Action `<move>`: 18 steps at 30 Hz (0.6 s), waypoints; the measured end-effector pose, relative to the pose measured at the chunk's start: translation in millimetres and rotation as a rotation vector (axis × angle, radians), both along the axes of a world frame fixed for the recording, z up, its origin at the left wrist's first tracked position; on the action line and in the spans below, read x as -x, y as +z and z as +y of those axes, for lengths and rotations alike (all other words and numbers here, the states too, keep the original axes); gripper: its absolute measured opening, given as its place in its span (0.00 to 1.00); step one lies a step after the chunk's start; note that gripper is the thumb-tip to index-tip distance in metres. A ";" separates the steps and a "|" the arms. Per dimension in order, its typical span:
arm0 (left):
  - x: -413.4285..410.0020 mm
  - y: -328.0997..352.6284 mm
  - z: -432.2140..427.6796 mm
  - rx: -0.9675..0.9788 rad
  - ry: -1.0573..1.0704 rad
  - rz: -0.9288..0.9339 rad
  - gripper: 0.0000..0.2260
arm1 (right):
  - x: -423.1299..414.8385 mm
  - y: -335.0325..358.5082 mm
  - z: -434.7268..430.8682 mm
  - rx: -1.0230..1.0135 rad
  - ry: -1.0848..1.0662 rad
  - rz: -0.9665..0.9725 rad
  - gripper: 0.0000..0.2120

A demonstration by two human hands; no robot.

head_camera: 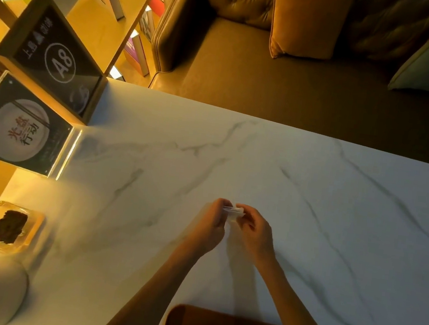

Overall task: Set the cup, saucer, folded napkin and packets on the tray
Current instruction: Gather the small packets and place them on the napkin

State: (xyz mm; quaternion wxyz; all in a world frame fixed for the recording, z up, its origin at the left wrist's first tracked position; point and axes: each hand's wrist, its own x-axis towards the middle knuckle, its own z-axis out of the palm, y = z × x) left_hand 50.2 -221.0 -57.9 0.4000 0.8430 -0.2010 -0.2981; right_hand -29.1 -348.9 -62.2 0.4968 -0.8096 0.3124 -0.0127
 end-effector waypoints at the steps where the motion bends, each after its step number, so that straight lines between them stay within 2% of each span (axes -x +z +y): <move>1: 0.0 0.7 -2.2 0.022 -0.013 -0.089 0.10 | 0.3 0.3 1.7 0.014 -0.039 -0.026 0.11; 3: -1.6 2.1 -5.7 0.058 -0.015 -0.230 0.13 | 0.2 -2.1 4.8 0.069 -0.102 -0.083 0.11; 6: -3.9 -3.1 -4.1 0.032 0.001 -0.323 0.17 | 3.0 -12.9 11.2 0.145 -0.111 -0.082 0.13; 12: 5.7 -28.0 5.7 0.082 0.008 -0.352 0.19 | 8.1 -34.4 19.3 0.341 -0.055 -0.158 0.21; 15: 7.9 -34.1 4.1 0.095 0.061 -0.375 0.17 | 4.4 -36.8 19.8 0.398 -0.041 -0.128 0.25; 18: 8.5 -38.3 3.6 0.101 0.092 -0.369 0.18 | 3.2 -42.1 20.2 0.586 0.084 -0.066 0.34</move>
